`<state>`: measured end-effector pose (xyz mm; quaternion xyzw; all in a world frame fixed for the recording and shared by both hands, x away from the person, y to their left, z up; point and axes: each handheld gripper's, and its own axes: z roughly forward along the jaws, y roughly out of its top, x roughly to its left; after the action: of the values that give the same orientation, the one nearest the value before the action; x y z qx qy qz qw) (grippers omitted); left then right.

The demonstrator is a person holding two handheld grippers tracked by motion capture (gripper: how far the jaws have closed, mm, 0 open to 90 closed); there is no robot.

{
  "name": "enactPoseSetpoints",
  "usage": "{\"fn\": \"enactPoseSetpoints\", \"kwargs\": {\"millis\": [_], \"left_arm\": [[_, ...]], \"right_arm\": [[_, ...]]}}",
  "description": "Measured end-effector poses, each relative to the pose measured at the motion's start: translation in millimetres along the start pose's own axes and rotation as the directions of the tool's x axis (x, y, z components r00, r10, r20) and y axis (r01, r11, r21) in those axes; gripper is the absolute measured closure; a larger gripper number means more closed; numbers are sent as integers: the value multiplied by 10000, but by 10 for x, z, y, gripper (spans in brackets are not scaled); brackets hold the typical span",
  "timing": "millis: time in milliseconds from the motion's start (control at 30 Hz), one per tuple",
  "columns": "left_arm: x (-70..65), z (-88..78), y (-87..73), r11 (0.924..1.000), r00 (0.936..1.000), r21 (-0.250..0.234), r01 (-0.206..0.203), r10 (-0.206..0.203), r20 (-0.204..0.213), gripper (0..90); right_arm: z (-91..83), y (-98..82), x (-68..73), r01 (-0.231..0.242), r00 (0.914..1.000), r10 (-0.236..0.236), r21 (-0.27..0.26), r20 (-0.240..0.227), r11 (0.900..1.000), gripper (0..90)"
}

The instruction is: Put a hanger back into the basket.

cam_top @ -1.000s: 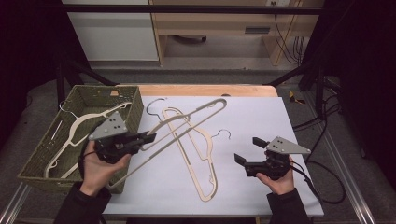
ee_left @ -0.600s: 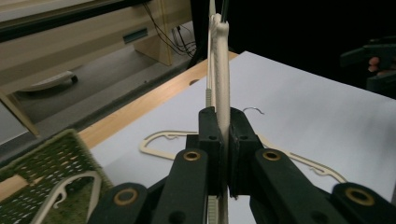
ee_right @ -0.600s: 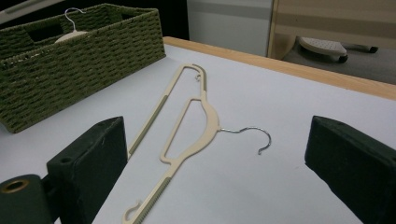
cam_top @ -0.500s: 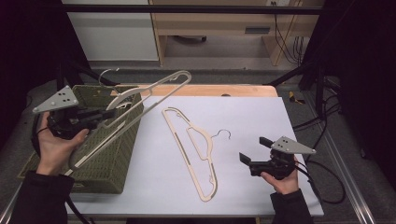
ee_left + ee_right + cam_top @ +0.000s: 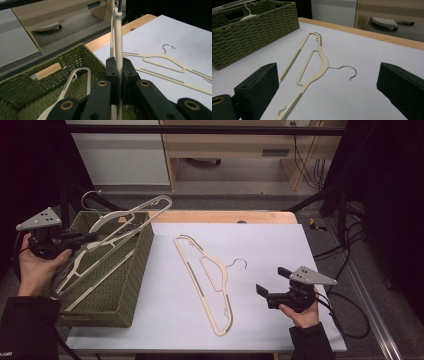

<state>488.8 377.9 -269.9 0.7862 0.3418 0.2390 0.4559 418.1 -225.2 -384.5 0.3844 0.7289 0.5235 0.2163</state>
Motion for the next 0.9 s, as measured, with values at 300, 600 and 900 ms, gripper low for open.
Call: {"fn": "enactPoseSetpoints", "kwargs": {"millis": [300, 600, 900], "left_arm": [[247, -78, -215, 9997, 9992, 157, 163, -158, -361, 859], [445, -169, -453, 9973, 9950, 278, 673, -650, -753, 859], [465, -118, -587, 9925, 9937, 920, 801, -723, -853, 860]], "right_arm": [[6, -3, 6, -32, 10000, 32, 26, -16, 10000, 49], [22, -11, 2, -24, 10000, 24, 105, -1, 9999, 47], [18, -11, -1, 0, 10000, 0, 128, -5, 9999, 46]]}}
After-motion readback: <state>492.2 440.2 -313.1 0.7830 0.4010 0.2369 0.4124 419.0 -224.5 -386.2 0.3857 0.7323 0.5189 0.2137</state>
